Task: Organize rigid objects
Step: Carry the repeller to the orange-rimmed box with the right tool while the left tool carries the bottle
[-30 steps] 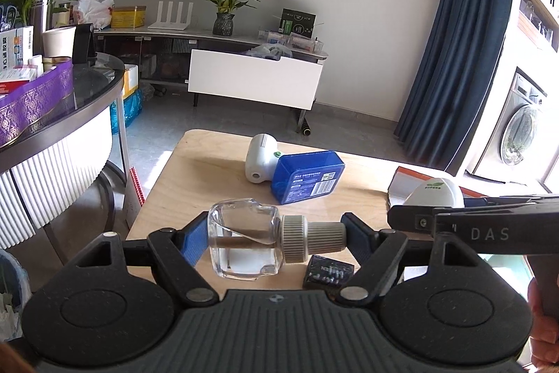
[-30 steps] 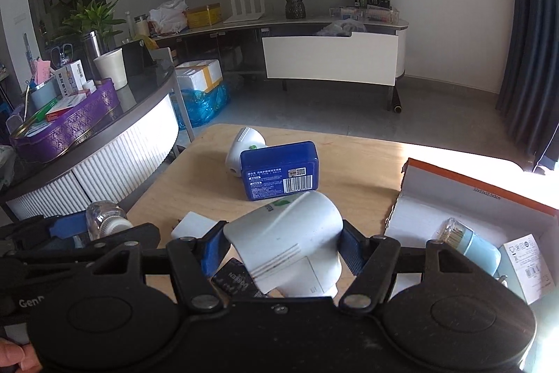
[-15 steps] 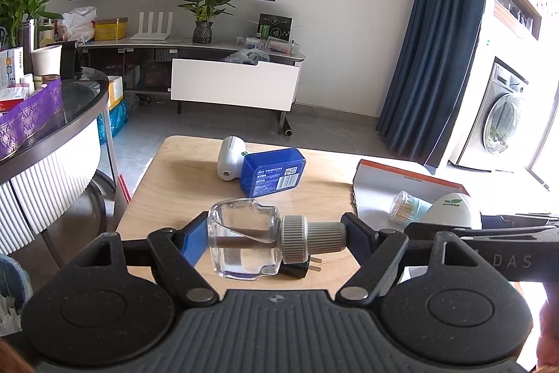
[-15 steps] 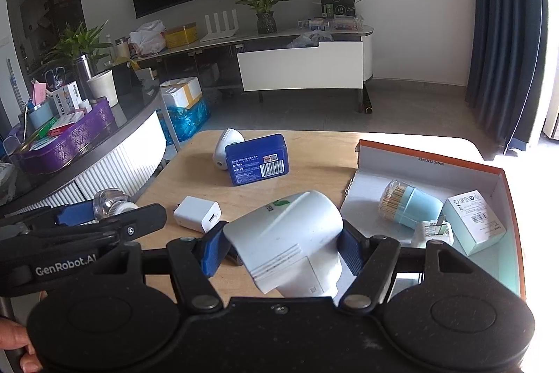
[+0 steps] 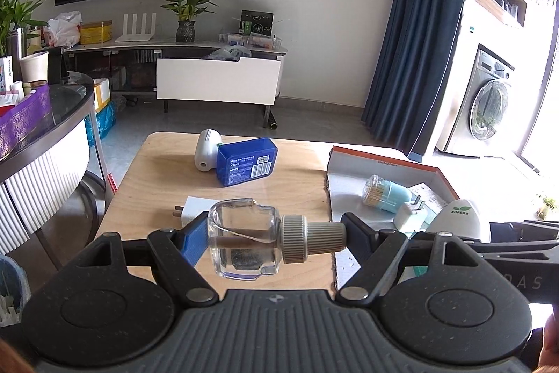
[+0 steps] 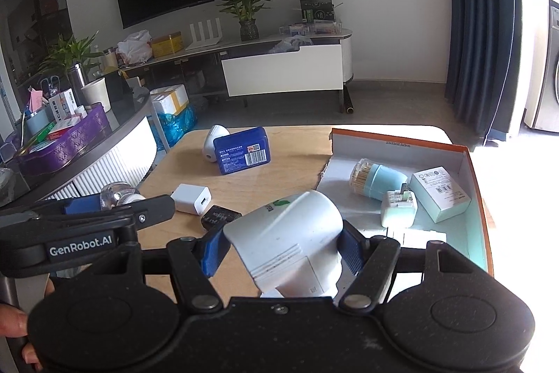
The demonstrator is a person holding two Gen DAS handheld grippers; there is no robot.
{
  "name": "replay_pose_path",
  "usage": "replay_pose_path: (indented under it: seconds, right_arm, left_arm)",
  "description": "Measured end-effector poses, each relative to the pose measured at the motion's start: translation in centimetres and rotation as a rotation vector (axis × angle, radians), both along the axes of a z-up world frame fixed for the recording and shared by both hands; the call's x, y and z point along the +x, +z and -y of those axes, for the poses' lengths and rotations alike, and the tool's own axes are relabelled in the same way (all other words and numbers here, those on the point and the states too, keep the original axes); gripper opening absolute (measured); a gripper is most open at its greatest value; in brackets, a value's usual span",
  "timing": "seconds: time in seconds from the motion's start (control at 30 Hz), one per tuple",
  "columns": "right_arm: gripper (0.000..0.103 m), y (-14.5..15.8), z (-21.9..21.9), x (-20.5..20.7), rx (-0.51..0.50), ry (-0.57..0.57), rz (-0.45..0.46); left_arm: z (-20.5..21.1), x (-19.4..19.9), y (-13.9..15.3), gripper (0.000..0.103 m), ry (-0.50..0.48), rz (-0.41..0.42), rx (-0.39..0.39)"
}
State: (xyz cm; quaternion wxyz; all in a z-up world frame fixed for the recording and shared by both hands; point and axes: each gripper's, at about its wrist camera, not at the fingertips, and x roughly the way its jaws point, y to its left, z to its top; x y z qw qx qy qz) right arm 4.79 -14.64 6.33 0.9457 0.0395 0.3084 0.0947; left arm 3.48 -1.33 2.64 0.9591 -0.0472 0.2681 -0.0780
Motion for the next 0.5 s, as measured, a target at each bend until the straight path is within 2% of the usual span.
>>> replay_pose_path:
  seconds: [0.5]
  right_arm:
    - [0.079, 0.0, 2.0, -2.9, 0.022, -0.048, 0.017]
  left_arm:
    - [2.0, -1.6, -0.3, 0.08, -0.045, -0.005, 0.008]
